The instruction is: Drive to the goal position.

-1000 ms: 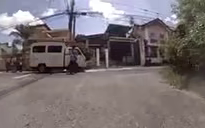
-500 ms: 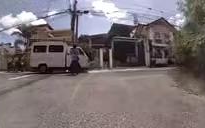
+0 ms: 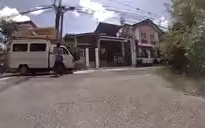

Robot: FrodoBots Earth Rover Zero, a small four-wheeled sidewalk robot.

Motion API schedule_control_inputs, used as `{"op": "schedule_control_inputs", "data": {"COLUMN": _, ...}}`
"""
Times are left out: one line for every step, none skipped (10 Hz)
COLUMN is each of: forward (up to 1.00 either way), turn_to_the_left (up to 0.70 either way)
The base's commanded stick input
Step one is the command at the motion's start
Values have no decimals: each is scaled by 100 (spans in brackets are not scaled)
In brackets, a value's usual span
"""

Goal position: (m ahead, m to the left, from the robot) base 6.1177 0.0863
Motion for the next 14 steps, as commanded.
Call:
{"op": "schedule_control_inputs", "data": {"forward": 70, "turn_to_the_left": -27}}
{"op": "schedule_control_inputs", "data": {"forward": 70, "turn_to_the_left": -27}}
{"op": "schedule_control_inputs", "data": {"forward": 70, "turn_to_the_left": -27}}
{"op": "schedule_control_inputs", "data": {"forward": 70, "turn_to_the_left": -27}}
{"op": "schedule_control_inputs", "data": {"forward": 70, "turn_to_the_left": -27}}
{"op": "schedule_control_inputs", "data": {"forward": 70, "turn_to_the_left": -27}}
{"op": "schedule_control_inputs", "data": {"forward": 70, "turn_to_the_left": -7}}
{"op": "schedule_control_inputs", "data": {"forward": 70, "turn_to_the_left": 8}}
{"op": "schedule_control_inputs", "data": {"forward": 70, "turn_to_the_left": 8}}
{"op": "schedule_control_inputs", "data": {"forward": 70, "turn_to_the_left": 8}}
{"op": "schedule_control_inputs", "data": {"forward": 70, "turn_to_the_left": 8}}
{"op": "schedule_control_inputs", "data": {"forward": 70, "turn_to_the_left": 8}}
{"op": "schedule_control_inputs", "data": {"forward": 70, "turn_to_the_left": 8}}
{"op": "schedule_control_inputs", "data": {"forward": 70, "turn_to_the_left": 8}}
